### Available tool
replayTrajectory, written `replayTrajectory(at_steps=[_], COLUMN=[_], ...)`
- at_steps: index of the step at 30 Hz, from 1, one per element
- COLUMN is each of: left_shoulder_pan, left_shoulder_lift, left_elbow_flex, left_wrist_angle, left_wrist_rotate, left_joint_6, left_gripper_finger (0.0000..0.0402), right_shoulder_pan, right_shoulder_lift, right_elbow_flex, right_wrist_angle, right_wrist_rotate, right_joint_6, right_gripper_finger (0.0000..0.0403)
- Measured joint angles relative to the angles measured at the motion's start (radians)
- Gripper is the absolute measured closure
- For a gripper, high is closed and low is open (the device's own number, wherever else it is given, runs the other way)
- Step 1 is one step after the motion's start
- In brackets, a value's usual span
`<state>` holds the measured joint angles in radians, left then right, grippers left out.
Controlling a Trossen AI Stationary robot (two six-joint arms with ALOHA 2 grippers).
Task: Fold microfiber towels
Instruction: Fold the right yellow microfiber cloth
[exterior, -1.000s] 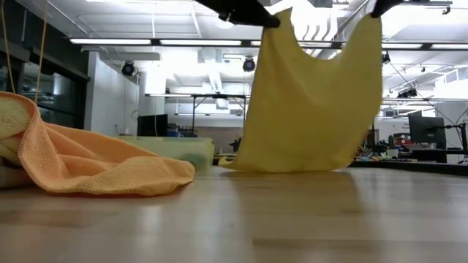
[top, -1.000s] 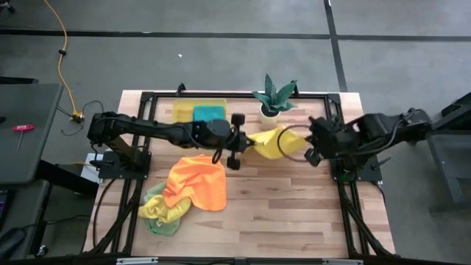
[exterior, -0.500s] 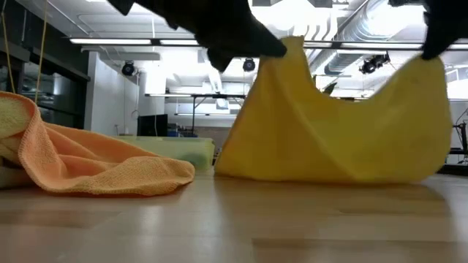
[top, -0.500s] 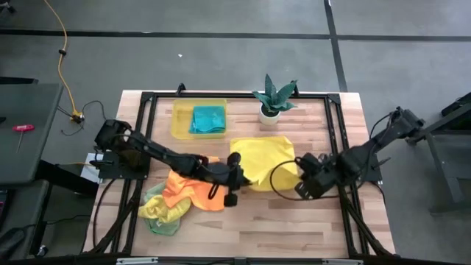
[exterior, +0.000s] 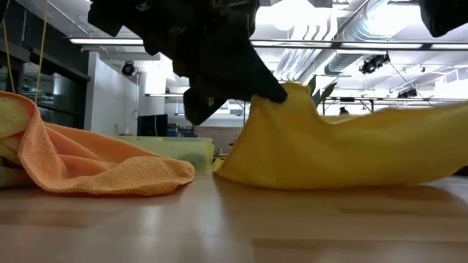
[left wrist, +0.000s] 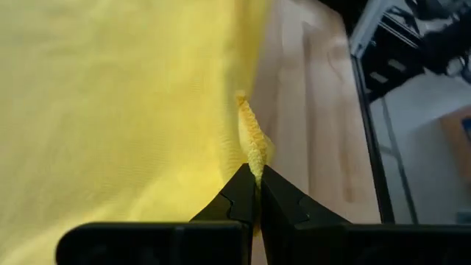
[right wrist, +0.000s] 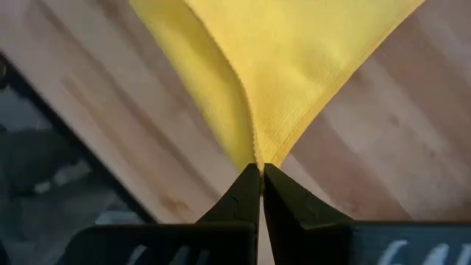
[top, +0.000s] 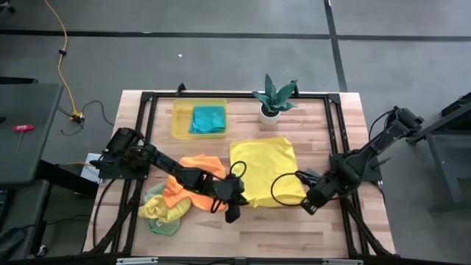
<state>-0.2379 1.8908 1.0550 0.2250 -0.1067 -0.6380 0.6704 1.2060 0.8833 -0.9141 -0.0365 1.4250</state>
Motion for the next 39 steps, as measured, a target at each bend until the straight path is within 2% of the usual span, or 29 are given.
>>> replayTrajectory(at_steps=[4, 12, 17, 25, 32, 36, 39], left_shoulder_pan=[0.0, 0.011, 0.011, 0.011, 0.049, 0.088, 0.121], left_shoulder_lift=[-0.006, -0.073, -0.107, -0.114, -0.114, -0.114, -0.114], left_elbow_flex=[0.0, 0.001, -0.014, -0.161, -0.206, -0.206, -0.206], left_wrist_angle=[-0.027, -0.041, -0.112, -0.011, 0.023, 0.025, 0.026], left_wrist_rotate=[-0.021, -0.052, -0.169, -0.323, -0.41, -0.449, -0.465], left_joint_6=[-0.071, -0.153, -0.233, -0.454, -0.443, -0.385, -0.341], left_gripper_finger=[0.0402, 0.0402, 0.0402, 0.0402, 0.0401, 0.0401, 0.0401], right_shoulder_pan=[-0.013, -0.119, -0.203, -0.368, -0.512, -0.587, -0.646], right_shoulder_lift=[-0.004, -0.1, -0.157, -0.158, -0.158, -0.158, -0.158], right_elbow_flex=[0.001, 0.013, 0.013, -0.024, -0.161, -0.227, -0.25], right_wrist_angle=[-0.001, -0.018, -0.094, -0.131, -0.002, 0.127, 0.143], right_wrist_rotate=[-0.021, 0.067, 0.112, 0.162, 0.209, 0.222, 0.248], right_joint_6=[-0.004, -0.015, -0.011, -0.063, -0.097, -0.143, -0.167], right_gripper_finger=[0.0403, 0.0403, 0.0403, 0.0403, 0.0403, 0.0403, 0.0403])
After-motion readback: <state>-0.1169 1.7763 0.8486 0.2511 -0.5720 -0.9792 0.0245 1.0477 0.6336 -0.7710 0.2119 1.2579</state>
